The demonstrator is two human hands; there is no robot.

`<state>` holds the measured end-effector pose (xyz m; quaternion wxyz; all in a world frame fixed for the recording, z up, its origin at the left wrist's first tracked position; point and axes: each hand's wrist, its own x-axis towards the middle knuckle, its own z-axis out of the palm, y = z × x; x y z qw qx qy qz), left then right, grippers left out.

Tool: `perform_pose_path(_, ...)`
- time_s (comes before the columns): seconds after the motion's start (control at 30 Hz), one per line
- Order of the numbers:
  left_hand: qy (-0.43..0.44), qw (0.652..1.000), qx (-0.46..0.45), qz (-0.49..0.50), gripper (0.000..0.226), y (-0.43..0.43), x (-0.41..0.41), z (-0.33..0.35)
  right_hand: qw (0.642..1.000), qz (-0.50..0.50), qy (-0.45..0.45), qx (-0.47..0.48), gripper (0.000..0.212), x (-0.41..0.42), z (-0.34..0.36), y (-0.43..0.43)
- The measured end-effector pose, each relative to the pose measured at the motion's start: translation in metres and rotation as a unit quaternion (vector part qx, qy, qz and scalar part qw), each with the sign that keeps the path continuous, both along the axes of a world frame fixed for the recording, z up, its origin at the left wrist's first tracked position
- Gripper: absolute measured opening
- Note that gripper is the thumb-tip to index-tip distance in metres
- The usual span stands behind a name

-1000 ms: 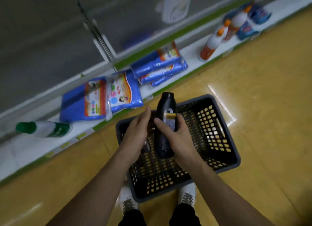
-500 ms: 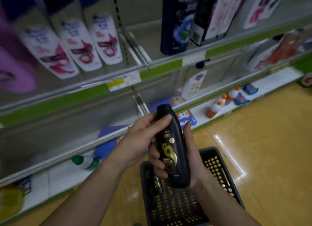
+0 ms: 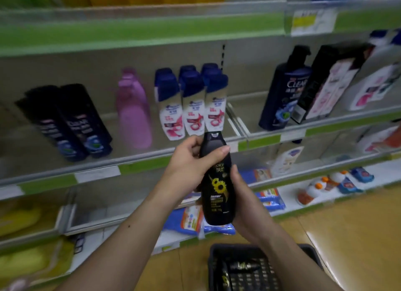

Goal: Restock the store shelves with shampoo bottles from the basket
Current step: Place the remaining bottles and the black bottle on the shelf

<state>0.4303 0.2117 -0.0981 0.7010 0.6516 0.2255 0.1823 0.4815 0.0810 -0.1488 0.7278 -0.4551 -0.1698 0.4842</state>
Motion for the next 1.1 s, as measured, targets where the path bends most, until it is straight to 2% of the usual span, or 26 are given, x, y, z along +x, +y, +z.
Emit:
perform_pose_path(0.13,-0.026,0.996,0.043,0.069,0.029,0.017,-0.027,0.031,0.994,-0.014,-0.108,-0.004,0.039,-0.016,0.023,0.014)
perform_pose_path(0.33,-0.041,0.983,0.109,0.14,0.034,0.047,-0.08,0.091,0.981,0.012,-0.188,0.041,0.041,-0.044,0.078,0.054)
perform_pose_path(0.47,-0.054,0.977,0.137,0.156,0.048,0.069,-0.112,0.12,0.974,0.026,-0.215,0.069,0.042,-0.064,0.109,0.087)
perform_pose_path(0.63,-0.067,0.973,0.159,0.15,0.048,0.11,-0.163,0.138,0.962,0.041,-0.247,0.106,0.036,-0.095,0.144,0.139)
perform_pose_path(0.93,-0.113,0.948,0.207,0.212,0.031,0.194,-0.246,0.201,0.94,0.015,-0.308,0.146,0.028,-0.168,0.225,0.249)
perform_pose_path(1.03,-0.134,0.943,0.214,0.218,0.025,0.229,-0.255,0.23,0.918,-0.02,-0.367,0.146,0.03,-0.18,0.256,0.287)
perform_pose_path(1.1,-0.141,0.936,0.227,0.228,0.02,0.253,-0.256,0.245,0.892,-0.066,-0.428,0.134,0.035,-0.183,0.272,0.308)
